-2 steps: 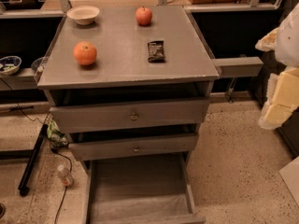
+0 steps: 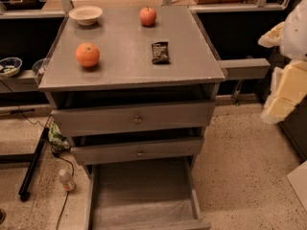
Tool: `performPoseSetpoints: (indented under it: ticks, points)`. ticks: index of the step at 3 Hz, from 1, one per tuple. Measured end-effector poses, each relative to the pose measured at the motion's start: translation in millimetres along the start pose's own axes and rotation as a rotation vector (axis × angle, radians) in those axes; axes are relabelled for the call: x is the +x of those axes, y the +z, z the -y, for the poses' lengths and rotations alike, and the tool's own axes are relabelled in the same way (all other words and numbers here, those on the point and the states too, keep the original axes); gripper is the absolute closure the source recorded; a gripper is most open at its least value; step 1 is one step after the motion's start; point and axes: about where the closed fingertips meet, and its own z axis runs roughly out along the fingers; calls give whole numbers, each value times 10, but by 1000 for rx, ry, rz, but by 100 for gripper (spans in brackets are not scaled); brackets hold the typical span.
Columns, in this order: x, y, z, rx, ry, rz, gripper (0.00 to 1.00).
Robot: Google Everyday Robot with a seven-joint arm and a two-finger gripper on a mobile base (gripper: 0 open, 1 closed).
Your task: Place orange into bottom drawer
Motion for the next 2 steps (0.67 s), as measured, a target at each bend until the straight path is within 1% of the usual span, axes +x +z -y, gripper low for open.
performPoseSetpoints:
  ticks: [1,2]
  points:
    - [-235,126,191,-27,-12,63,0]
    - [-428,226,320,-49,-25,104,0]
